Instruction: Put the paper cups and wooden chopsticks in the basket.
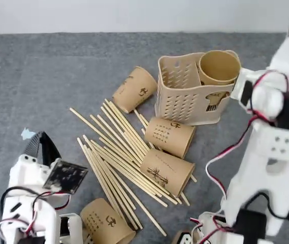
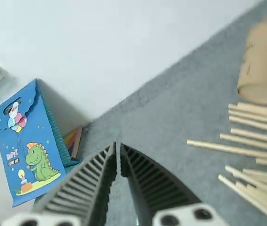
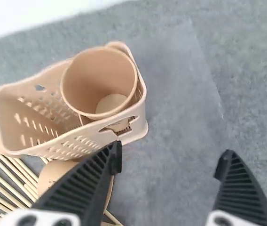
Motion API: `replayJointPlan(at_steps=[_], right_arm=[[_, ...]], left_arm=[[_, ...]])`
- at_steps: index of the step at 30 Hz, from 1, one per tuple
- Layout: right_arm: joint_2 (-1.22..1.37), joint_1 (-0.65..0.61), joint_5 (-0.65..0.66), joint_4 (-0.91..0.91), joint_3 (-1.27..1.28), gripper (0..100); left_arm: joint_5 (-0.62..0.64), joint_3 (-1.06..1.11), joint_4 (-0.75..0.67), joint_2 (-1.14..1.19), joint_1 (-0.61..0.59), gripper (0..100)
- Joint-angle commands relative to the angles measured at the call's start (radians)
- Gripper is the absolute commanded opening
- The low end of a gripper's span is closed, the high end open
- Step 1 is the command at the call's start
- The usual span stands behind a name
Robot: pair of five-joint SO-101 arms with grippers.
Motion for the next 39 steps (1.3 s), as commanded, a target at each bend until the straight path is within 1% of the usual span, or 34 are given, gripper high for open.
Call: replayJointPlan(at_steps=[1,4,7,9,12,16,20,22,25,27,29,31,34,36,39], right_arm=[[-0.054,0.001,0.009,0.038,-0.04,25.2],[-0.065,0.004,0.009,0.042,-0.04,20.7],[-0.094,0.048,0.009,0.042,-0.04,16.9],[-0.127,0.071,0.009,0.042,-0.04,14.9],[-0.168,0.102,0.009,0.042,-0.038,11.3],[-0.191,0.107,0.009,0.042,-0.009,6.1],[-0.193,0.107,0.009,0.041,0.063,4.6],[-0.193,0.107,0.009,0.041,0.1,4.6],[-0.193,0.107,0.009,0.041,0.141,4.6],[-0.193,0.107,0.009,0.039,0.161,4.6],[-0.193,0.107,0.009,0.039,0.17,4.6],[-0.193,0.107,0.009,0.039,0.176,4.6],[-0.193,0.107,0.009,0.039,0.181,4.6],[-0.193,0.107,0.009,0.039,0.187,4.6],[-0.193,0.107,0.009,0.038,0.204,4.6]], left_arm=[[0.101,-0.082,-0.02,-0.017,0.006,2],[0.137,-0.125,-0.009,0.031,0.006,2],[0.146,-0.211,0.018,0.143,0.012,2],[0.155,-0.295,0.06,0.242,0.052,2],[0.157,-0.456,0.176,0.413,0.172,2],[0.196,-0.651,0.33,0.614,0.344,2],[0.198,-0.748,0.423,0.717,0.476,2],[0.196,-0.756,0.468,0.749,0.54,5],[0.196,-0.743,0.531,0.784,0.611,14],[0.187,-0.705,0.529,0.792,0.635,18],[0.133,-0.642,0.529,0.793,0.655,21],[0.068,-0.565,0.529,0.793,0.686,23],[0.011,-0.447,0.529,0.798,0.724,23],[0.006,-0.409,0.528,0.798,0.746,23],[0.009,-0.415,0.528,0.798,0.755,23]])
